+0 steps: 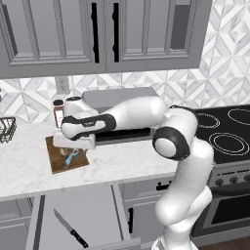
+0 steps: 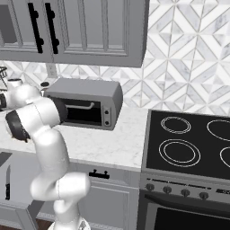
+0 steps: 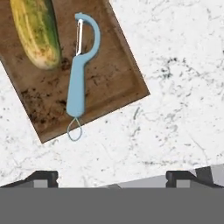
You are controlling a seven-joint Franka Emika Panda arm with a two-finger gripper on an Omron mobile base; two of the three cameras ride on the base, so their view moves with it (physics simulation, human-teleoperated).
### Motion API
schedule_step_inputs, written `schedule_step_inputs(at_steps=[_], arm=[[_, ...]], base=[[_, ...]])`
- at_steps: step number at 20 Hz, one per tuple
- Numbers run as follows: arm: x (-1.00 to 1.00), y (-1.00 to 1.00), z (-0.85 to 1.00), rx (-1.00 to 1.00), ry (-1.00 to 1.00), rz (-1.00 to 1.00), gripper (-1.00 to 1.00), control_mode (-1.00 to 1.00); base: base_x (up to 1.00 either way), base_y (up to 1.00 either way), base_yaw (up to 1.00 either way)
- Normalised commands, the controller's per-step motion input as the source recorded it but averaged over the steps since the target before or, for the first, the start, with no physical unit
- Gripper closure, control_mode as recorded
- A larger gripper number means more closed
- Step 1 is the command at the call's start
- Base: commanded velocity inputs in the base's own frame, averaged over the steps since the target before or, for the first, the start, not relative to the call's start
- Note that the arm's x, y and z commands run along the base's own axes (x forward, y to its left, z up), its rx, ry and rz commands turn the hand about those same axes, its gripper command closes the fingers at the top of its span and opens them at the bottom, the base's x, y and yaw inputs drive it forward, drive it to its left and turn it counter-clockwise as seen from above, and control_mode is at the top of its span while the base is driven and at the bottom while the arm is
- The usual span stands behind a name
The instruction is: Place the appropriate cutting tool for cutting the cucumber skin on the cutting board.
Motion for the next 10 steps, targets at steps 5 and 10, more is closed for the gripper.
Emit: schedule_step_inputs(at_steps=[5, 10], arm=[[-1.00, -1.00, 0.39, 0.07, -0.16, 0.03, -1.00, -1.00], [-1.00, -1.00, 0.21, 0.07, -0.14, 0.02, -1.00, -1.00]], base=[[0.00, 0.00, 0.00], [0.00, 0.00, 0.00]])
